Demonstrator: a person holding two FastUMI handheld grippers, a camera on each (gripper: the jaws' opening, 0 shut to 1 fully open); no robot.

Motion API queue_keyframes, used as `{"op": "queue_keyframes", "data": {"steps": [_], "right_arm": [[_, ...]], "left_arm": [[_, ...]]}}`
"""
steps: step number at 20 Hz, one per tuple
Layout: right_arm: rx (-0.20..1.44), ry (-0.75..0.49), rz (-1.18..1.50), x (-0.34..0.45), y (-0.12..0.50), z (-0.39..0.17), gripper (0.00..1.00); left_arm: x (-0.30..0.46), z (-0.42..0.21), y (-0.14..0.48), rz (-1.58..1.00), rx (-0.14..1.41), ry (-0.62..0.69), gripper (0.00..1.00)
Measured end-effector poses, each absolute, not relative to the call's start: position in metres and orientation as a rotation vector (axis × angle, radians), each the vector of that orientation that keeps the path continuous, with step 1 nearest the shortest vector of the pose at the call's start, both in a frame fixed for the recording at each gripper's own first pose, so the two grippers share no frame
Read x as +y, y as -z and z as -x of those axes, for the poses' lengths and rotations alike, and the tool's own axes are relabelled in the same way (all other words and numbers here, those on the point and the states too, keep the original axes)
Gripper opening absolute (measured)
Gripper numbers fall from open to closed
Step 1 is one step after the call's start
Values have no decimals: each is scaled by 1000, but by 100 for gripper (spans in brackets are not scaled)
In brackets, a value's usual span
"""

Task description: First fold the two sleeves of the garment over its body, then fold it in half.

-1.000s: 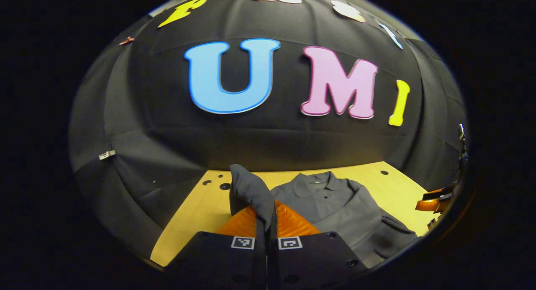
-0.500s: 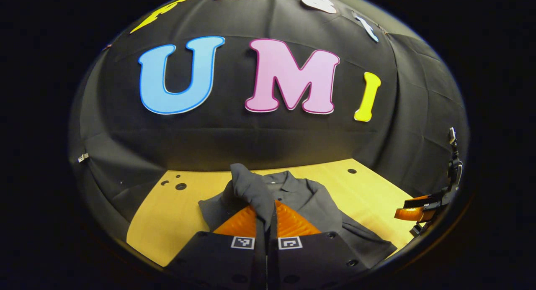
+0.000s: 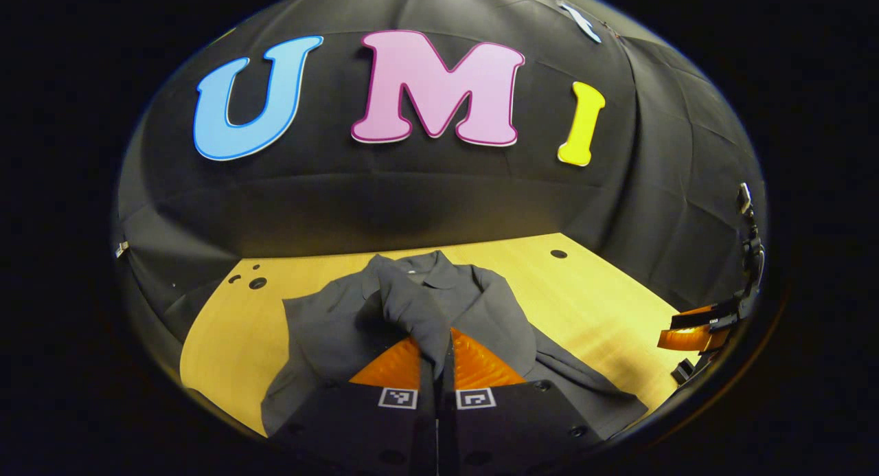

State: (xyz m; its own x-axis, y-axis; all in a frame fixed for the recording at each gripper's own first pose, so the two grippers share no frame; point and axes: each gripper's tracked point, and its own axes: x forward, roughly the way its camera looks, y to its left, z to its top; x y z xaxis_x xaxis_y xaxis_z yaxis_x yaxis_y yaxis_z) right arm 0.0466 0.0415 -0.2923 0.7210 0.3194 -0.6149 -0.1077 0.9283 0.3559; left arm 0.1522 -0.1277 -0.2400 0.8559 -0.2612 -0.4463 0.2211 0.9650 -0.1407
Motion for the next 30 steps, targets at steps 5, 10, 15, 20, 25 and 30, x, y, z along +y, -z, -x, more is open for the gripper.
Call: {"op": "queue_keyframes", "data": {"steps": [5, 10, 15, 20, 25, 30], "right_arm": [[771, -276, -283, 31, 317, -38, 93], [806, -306, -278, 28, 337, -30, 93], [830, -321, -270, 23, 348, -22, 94], [846, -326, -275, 22, 356, -18, 94], [844, -342, -281, 32, 354, -16, 94], [850, -358, -279, 46, 349, -4, 98]], "left_arm": [[-164, -149, 269, 85, 517, 278, 7], [-190, -145, 303, 61, 559, 291, 9], [-218, -133, 333, 98, 604, 355, 18], [-246, -117, 337, 84, 600, 446, 48], [-262, -97, 328, 72, 591, 530, 73], [-241, -73, 312, 67, 577, 529, 96]]}}
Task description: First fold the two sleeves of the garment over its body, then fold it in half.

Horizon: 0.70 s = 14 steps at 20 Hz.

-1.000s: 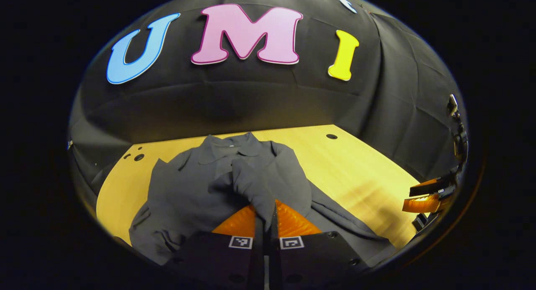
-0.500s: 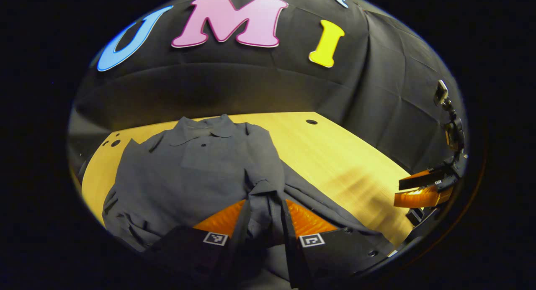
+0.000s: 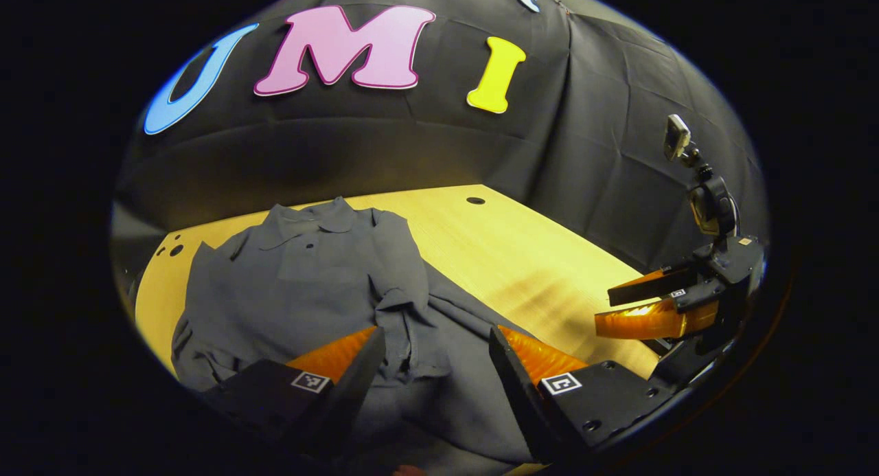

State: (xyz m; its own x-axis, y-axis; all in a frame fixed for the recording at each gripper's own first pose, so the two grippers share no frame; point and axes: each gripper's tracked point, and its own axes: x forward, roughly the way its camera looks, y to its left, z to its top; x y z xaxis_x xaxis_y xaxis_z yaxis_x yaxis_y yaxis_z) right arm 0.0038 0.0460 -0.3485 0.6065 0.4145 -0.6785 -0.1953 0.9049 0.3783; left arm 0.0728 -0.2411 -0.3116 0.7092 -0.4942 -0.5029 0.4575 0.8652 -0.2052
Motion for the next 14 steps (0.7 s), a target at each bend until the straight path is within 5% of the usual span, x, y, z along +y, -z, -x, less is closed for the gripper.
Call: {"op": "queue_keyframes", "data": {"steps": [14], "right_arm": [[927, -342, -244, 99, 356, 60, 98]], "left_arm": [[-48, -3, 338, 44, 689, 326, 96]]}}
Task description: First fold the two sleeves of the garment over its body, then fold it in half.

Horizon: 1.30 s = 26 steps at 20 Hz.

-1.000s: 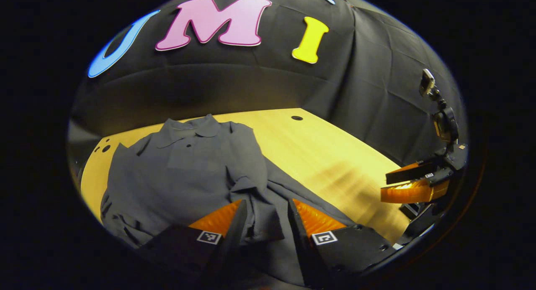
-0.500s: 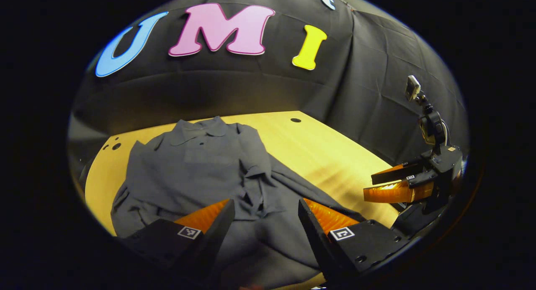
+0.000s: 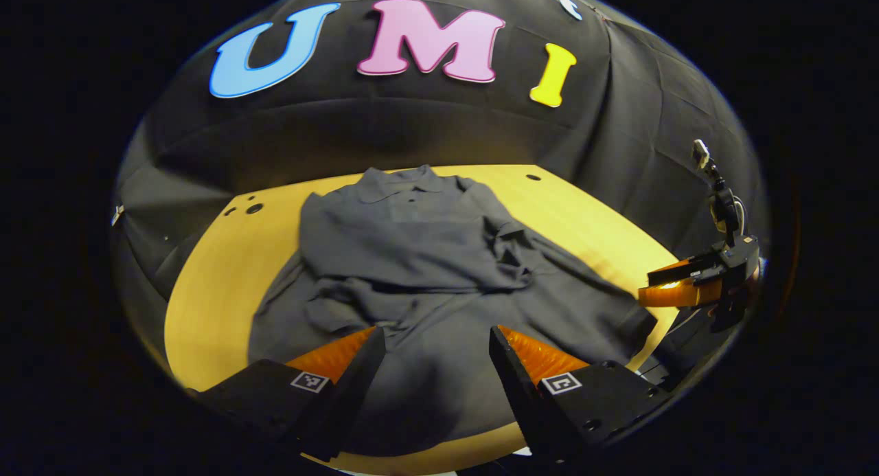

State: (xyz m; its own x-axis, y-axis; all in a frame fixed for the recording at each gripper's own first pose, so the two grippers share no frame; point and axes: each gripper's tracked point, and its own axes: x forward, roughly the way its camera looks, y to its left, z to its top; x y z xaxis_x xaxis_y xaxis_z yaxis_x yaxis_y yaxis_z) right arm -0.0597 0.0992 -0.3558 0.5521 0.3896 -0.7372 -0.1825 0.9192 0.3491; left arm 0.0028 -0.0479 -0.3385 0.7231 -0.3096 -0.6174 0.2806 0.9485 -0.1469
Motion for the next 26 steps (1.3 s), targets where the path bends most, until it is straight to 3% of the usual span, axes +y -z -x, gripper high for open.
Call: {"op": "queue_keyframes", "data": {"steps": [12, 23, 24, 25, 26], "right_arm": [[992, -255, -226, 116, 376, 78, 98], [1052, -250, -64, 120, 401, 80, 97], [1027, -277, -56, 124, 397, 77, 90], [1021, -308, -43, 131, 397, 79, 71], [1011, -332, -33, 139, 398, 74, 51]], "left_arm": [[95, 43, 390, -55, 793, 101, 95], [104, 58, 429, -16, 911, 79, 97], [94, 61, 428, 5, 919, 126, 97], [78, 58, 428, 10, 910, 179, 94], [68, 54, 430, -18, 919, 222, 65]]}}
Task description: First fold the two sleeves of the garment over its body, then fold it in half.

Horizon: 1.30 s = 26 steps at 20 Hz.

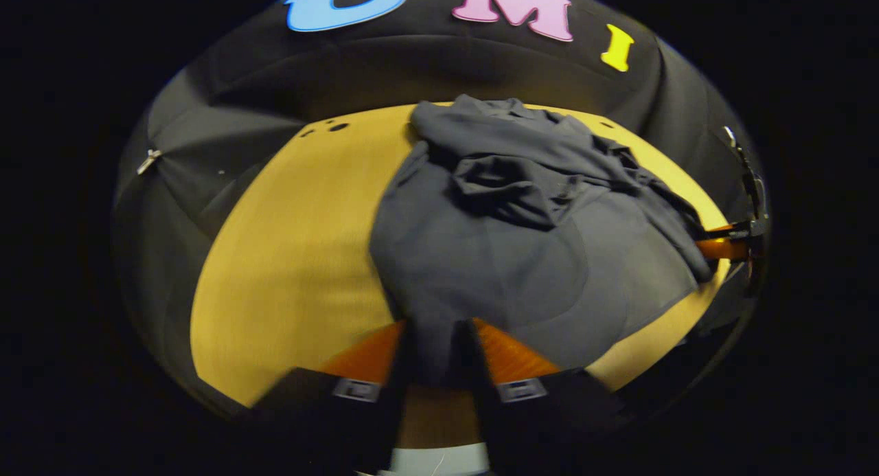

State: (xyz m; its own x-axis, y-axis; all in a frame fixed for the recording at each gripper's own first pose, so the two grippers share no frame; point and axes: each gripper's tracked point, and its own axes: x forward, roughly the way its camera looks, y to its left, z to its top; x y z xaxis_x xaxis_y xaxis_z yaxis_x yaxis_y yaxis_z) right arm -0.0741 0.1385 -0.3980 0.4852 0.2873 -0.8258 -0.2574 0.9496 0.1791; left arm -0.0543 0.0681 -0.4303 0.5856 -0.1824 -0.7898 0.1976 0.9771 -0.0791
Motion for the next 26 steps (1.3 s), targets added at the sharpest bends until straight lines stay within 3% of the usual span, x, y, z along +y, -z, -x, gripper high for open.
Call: {"op": "queue_keyframes", "data": {"steps": [2, 4, 14, 19, 26], "right_arm": [[1042, -352, -35, 141, 397, 77, 11], [1042, -368, -82, 141, 390, 79, 5], [1015, -422, -148, 121, 345, 126, 6], [878, -393, -195, 109, 289, 108, 5], [678, -390, -227, 110, 217, 42, 5]], "left_arm": [[70, 51, 429, -36, 948, 236, 7], [74, 55, 426, 21, 995, 218, 6], [74, 55, 384, 48, 1018, 236, 6], [78, 45, 344, 119, 966, 205, 6], [81, -17, 267, 175, 782, 211, 5]]}}
